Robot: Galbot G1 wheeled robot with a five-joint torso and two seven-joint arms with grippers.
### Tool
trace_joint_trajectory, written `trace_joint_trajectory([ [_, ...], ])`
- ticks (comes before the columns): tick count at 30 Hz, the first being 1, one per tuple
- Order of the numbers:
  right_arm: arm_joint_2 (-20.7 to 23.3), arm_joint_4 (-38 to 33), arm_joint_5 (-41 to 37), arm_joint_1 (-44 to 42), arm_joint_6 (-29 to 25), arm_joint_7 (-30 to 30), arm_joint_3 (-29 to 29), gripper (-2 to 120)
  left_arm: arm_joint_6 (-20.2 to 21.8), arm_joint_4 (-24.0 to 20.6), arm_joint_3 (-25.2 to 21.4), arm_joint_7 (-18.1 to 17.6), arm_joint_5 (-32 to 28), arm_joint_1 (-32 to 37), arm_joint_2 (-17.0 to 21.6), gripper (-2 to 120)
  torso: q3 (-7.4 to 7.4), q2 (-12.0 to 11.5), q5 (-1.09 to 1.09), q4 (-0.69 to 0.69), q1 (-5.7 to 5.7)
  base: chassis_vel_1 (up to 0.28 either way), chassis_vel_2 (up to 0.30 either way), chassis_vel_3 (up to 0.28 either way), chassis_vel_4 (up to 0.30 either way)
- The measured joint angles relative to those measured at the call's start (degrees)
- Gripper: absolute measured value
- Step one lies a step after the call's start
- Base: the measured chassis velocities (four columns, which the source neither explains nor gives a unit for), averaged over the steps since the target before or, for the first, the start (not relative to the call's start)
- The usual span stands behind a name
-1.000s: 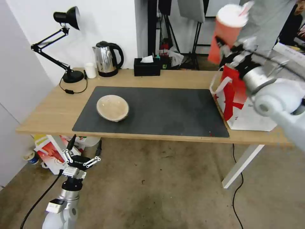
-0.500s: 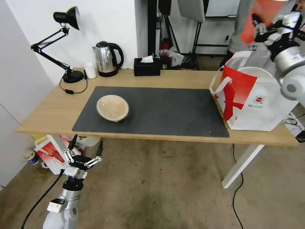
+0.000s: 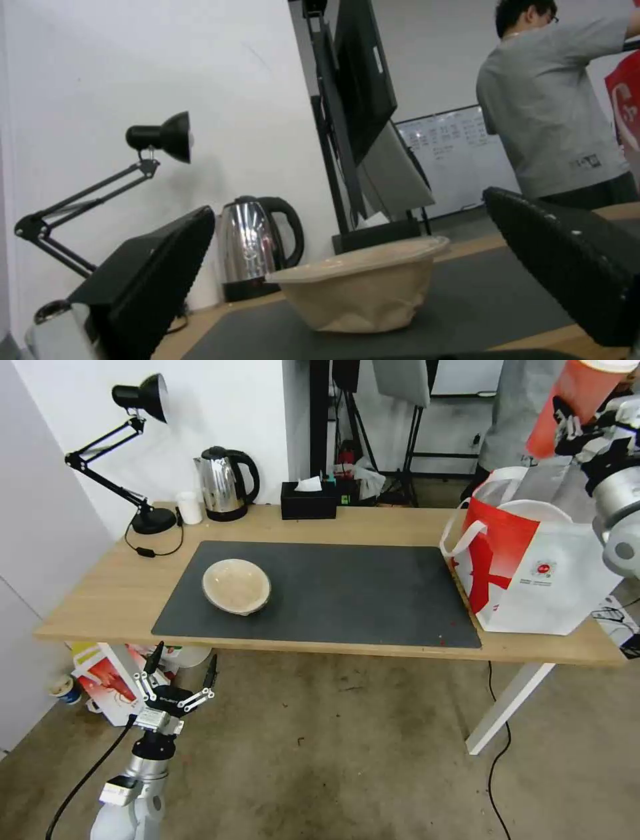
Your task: Pick up the trash from the table and place it into the takeout bag.
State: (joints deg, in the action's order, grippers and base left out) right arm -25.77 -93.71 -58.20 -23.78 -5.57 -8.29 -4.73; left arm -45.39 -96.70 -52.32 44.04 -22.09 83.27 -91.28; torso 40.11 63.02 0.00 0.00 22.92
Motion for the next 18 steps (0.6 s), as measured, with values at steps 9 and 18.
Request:
trace_joint_trajectory([
  [9, -0.95, 0.94, 1.56, -1.74, 0.16, -2.64, -1.45, 3, -0.02, -0.04, -0.1, 0.12, 0.24, 0.3, 0.01, 100, 0.0, 0.0, 0.0, 0.0, -0.01, 0.0, 0.0, 0.0, 0.0],
  [18, -1.91, 2.06, 3.45, -2.87, 1.69, -5.1, -2.08, 3, -0.02, -0.21, -0.27, 0.13, 0.83, 0.42, 0.01, 100, 0.0, 0.0, 0.01, 0.0, -0.01, 0.0, 0.0, 0.0, 0.0],
])
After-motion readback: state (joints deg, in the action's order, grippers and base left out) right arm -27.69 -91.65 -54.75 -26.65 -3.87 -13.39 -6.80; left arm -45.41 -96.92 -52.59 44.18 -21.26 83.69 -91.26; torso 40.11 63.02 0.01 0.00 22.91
